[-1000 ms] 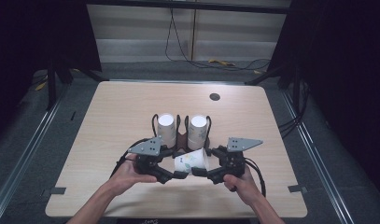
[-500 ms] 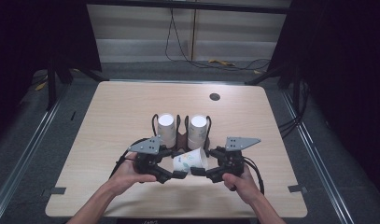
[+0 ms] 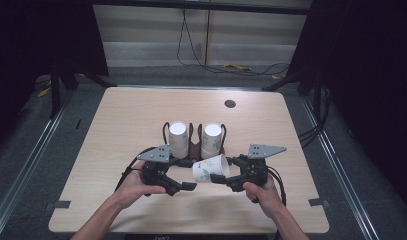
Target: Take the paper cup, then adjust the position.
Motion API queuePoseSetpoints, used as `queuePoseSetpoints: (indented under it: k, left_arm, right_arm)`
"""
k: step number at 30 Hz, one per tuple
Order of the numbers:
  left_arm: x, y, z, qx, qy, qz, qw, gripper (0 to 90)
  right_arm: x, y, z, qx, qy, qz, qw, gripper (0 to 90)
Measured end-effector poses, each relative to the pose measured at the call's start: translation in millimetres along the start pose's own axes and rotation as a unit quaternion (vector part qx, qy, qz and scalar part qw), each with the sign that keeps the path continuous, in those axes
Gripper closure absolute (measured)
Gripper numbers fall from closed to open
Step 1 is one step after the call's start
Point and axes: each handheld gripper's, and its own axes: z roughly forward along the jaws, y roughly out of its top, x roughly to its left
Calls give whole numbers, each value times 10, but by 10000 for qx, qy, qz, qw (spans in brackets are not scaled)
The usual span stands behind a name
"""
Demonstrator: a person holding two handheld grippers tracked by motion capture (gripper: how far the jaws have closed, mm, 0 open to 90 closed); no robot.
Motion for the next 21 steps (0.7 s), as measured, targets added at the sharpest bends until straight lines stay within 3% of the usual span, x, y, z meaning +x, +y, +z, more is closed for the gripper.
queuePoseSetpoints:
  k: [6, 13, 17, 21]
  left_arm:
    - [41, -54, -29, 164, 276, -87, 9994, 209]
    - [92, -91, -64, 287, 494, -342, 9978, 210]
    - [100, -104, -42, 338, 504, -327, 9976, 210]
    - [102, -107, -45, 365, 535, -284, 9975, 210]
  right_arm:
    - [-54, -27, -47, 312, -518, 159, 9980, 273]
    - [-126, -34, -135, 659, -1234, 301, 9897, 273]
    - [-182, -29, -179, 993, -1665, 293, 9806, 274]
    - [-246, 1, -229, 1260, -2097, 274, 9692, 277]
